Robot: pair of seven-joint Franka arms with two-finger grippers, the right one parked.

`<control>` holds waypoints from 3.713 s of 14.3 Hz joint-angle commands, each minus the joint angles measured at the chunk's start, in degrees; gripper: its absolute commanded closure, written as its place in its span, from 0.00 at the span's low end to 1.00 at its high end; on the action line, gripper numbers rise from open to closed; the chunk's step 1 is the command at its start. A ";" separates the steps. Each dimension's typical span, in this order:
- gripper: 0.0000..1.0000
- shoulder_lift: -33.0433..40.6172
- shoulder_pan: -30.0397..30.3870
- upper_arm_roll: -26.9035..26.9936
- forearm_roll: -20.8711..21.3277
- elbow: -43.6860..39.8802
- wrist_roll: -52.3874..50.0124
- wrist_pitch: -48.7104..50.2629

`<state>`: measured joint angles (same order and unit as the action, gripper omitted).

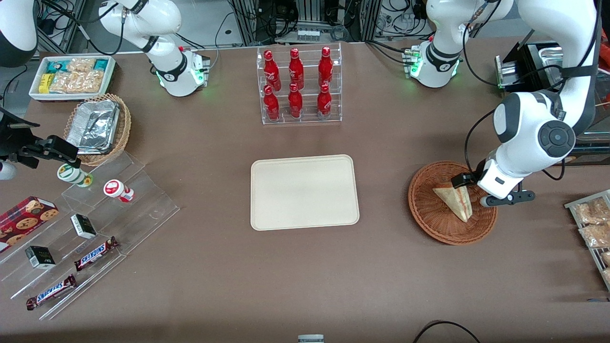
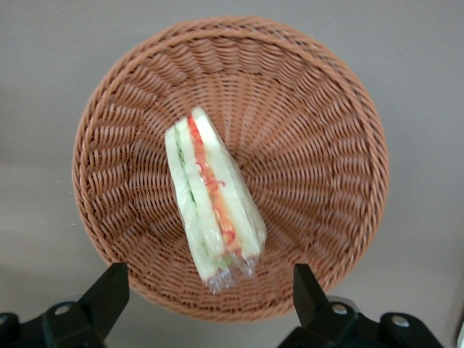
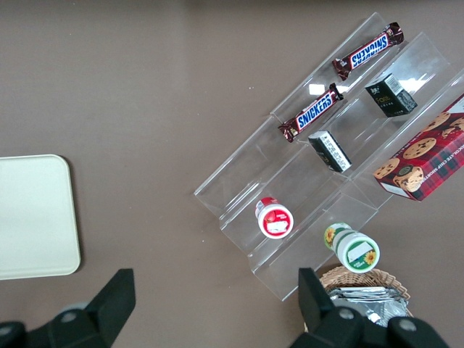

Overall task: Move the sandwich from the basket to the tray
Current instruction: 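Lower the open left gripper around the sandwich and close it, then lift the sandwich out of the basket with the left gripper, then carry the held sandwich over the cream tray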

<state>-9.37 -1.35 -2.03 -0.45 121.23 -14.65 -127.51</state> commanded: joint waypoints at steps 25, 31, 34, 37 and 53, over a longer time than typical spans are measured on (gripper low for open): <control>1.00 -5.75 -1.20 0.28 -0.61 3.93 -22.01 -8.99; 1.00 -2.76 -1.73 -1.82 -0.26 -3.18 -20.69 5.94; 1.00 -3.54 -1.90 -6.39 -0.26 -8.54 -20.51 12.71; 1.00 -3.99 -1.90 -11.13 -0.26 -9.52 -20.69 12.99; 1.00 -23.14 -21.31 -17.48 0.36 -31.22 -26.47 12.55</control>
<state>-29.03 -19.05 -20.13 -0.46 95.29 -37.75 -116.14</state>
